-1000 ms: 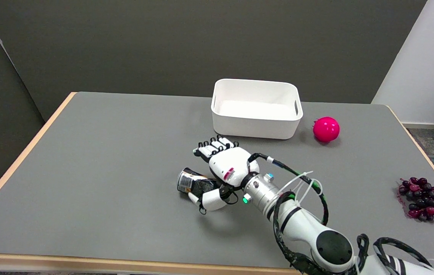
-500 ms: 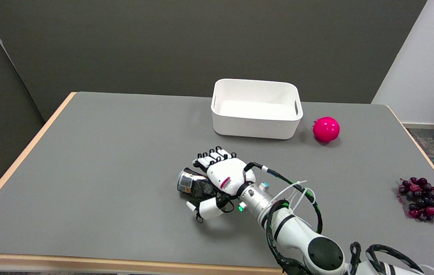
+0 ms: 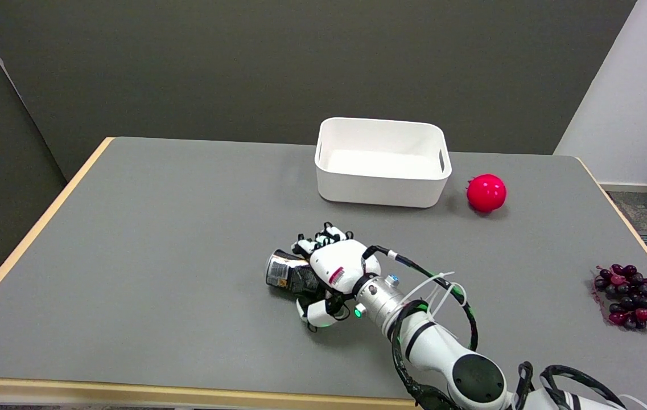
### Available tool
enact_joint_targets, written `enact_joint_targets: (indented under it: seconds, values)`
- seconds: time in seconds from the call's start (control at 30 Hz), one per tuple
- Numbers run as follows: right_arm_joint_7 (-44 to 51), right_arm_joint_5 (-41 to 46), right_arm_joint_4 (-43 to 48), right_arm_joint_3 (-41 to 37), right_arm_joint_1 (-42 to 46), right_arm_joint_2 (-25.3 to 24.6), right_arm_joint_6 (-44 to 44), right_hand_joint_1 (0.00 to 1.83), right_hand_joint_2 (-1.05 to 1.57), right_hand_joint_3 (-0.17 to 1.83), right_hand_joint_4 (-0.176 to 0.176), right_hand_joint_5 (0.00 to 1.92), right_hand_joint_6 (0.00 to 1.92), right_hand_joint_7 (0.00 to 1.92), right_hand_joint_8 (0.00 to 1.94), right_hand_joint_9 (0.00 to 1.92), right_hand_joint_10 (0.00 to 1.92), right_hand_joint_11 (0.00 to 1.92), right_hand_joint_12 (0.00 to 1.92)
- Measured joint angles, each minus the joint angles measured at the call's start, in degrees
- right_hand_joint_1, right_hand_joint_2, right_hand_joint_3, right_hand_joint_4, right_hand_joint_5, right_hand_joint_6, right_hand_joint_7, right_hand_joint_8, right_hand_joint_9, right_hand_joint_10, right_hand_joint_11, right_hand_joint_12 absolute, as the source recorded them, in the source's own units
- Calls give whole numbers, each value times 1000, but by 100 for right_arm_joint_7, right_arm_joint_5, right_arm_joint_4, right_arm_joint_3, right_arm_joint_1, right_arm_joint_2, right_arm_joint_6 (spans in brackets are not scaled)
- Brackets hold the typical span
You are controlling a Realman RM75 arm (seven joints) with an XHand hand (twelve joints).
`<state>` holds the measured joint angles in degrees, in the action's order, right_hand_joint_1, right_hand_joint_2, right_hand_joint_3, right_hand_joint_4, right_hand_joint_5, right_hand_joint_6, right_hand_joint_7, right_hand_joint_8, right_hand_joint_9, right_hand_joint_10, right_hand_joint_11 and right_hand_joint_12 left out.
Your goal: Pick up the black can.
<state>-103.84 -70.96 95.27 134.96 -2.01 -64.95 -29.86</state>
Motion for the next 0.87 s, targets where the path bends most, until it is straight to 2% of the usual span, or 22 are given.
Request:
enact_joint_targets:
  seconds: [0.07, 0.2, 0.5, 0.87]
  values:
    - [-4, -115, -22, 3, -15, -9, 0, 1139, 1280, 167, -176, 396, 1577, 724, 1653, 567, 1258, -1, 991]
    - [-11, -370, -42, 2, -49, -20, 2, 1161, 1199, 263, -176, 479, 1538, 765, 1604, 588, 1289, -1, 1060]
    - [-76, -787, 3, -61, -114, -29, 16, 1172, 1167, 296, -176, 515, 1493, 787, 1592, 630, 1372, 65, 1210]
    - [-196, -1268, 282, -549, -592, 21, 193, 1182, 1125, 350, -176, 548, 1469, 812, 1567, 652, 1360, 137, 1278]
